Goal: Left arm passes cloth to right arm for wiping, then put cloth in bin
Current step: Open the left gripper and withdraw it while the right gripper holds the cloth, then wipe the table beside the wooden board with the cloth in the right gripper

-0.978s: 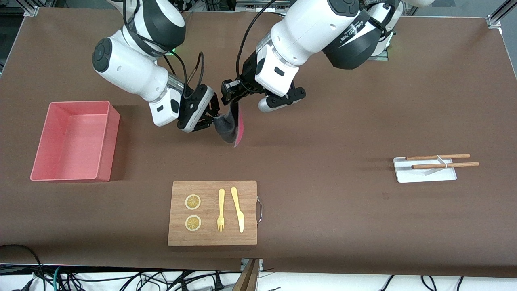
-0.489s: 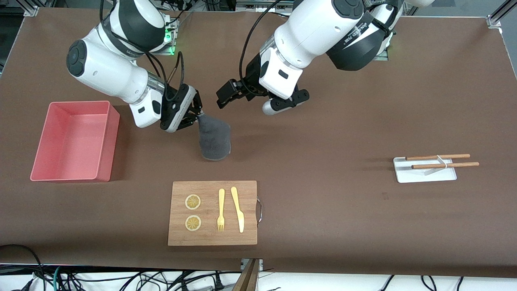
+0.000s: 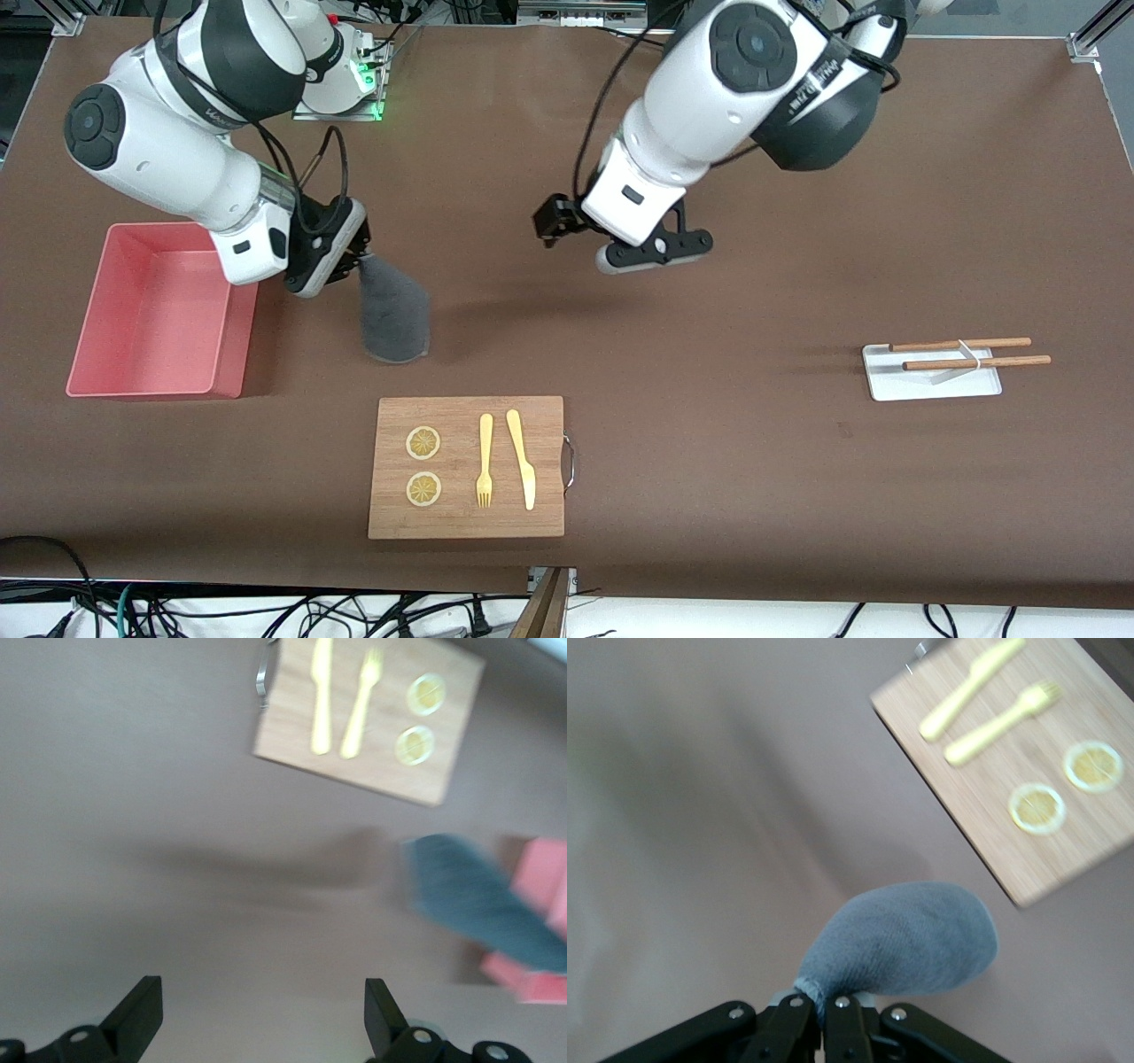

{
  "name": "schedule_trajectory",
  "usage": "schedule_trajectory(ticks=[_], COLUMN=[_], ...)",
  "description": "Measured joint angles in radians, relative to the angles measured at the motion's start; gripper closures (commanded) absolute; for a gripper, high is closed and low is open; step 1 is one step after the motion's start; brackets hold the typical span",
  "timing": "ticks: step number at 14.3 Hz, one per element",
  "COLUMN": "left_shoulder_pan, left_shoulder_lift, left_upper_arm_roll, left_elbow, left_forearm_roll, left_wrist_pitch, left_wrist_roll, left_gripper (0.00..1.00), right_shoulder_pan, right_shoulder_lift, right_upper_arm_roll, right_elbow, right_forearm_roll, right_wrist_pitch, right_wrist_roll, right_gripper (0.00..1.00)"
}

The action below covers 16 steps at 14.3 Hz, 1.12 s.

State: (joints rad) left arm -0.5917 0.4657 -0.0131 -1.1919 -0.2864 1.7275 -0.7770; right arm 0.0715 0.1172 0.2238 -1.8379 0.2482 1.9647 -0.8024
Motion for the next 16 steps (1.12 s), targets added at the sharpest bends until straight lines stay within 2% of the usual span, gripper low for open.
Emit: schedule_trajectory(ticks=[2,5,7,9,11,13,16], left_shoulder_pan=[0.013,0.042,0.112,0.199,0.253,0.283,0.35], left_shoulder_lift=[-0.001,-0.031,-0.061,-0.081,-0.092,-0.126,-0.277], left_upper_arm_roll=[0.0,0.001,0.003,0.005,0.018,0.033,0.041], left_elbow=[-0.013,-0.012,-0.012,-0.014,-0.027,-0.092,-0.36], left_forearm_roll=[0.082,0.148,0.179,0.216,0.237,0.246,0.249], left_wrist_pitch=[-0.132,-0.334,-0.435,-0.478,-0.474,-0.408,-0.141], left_wrist_roll=[0.13,0.323,0.465,0.602,0.715,0.785,0.825], left_gripper=[0.0,0.0,0.0,0.0,0.0,0.0,0.0], right_shoulder_pan=[-0.016,-0.034,-0.039,-0.039,-0.039,-0.039,-0.008], right_shoulder_lift=[0.002,0.029,0.073,0.138,0.214,0.292,0.395], right_upper_arm_roll=[-0.008,-0.032,-0.036,-0.039,-0.049,-0.054,-0.053], right_elbow=[-0.011,-0.053,-0.066,-0.07,-0.07,-0.068,-0.05], right_forearm_roll=[-0.096,-0.163,-0.208,-0.23,-0.231,-0.231,-0.231], right_wrist_pitch=[-0.027,-0.031,-0.026,0.021,0.123,0.234,0.352], right_wrist_roll=[0.006,0.079,0.171,0.253,0.275,0.287,0.363], right_gripper=[1.0,1.0,1.0,1.0,1.0,1.0,1.0])
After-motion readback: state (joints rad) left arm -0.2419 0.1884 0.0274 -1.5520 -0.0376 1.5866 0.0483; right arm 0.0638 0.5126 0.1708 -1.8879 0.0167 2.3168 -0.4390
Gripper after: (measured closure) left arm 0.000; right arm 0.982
